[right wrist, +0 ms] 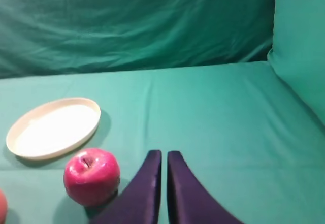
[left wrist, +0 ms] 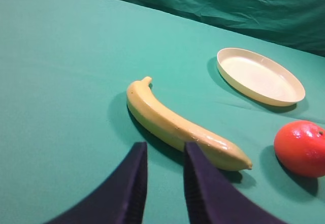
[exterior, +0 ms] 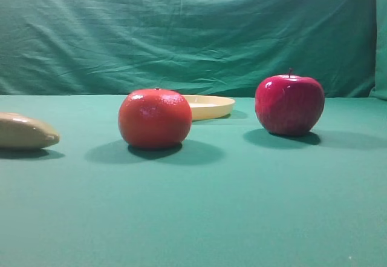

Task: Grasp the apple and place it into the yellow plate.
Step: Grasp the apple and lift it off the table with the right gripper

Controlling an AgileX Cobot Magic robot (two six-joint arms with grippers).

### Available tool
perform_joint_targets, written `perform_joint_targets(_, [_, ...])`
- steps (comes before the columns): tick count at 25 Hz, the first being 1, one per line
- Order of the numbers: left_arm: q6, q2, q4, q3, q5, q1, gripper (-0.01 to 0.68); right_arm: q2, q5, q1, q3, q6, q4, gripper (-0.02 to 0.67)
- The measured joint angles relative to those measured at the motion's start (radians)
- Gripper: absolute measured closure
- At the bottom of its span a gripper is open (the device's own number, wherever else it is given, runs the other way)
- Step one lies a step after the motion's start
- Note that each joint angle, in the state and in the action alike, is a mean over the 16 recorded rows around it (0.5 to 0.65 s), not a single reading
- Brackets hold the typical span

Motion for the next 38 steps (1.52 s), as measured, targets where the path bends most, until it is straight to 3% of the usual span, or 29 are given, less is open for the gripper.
perform_joint_targets(8, [0.000, 0.000, 0.000, 0.000, 0.000, 0.000, 0.516, 0.280, 0.096, 0.018, -0.196, -0.118, 0.075, 0.649])
perform_joint_targets(15, [0.000, 0.000, 0.000, 0.000, 0.000, 0.000, 0.516, 0.417, 0.064, 0.100, -0.268, -0.272, 0.145, 0.611])
perform_joint_targets(21, [0.000, 0.000, 0.000, 0.000, 0.000, 0.000, 0.516, 0.514, 0.056, 0.191, -0.310, -0.379, 0.164, 0.415])
perform_joint_targets(30, [0.000, 0.000, 0.000, 0.000, 0.000, 0.000, 0.516, 0.677, 0.042, 0.253, -0.375, -0.389, 0.165, 0.074])
perform_joint_targets(33, [0.000, 0.000, 0.000, 0.000, 0.000, 0.000, 0.516, 0.739, 0.040, 0.256, -0.406, -0.378, 0.165, 0.015])
perform_joint_targets(38, [0.000, 0.000, 0.000, 0.000, 0.000, 0.000, 0.516, 0.843, 0.036, 0.257, -0.458, -0.355, 0.165, 0.003])
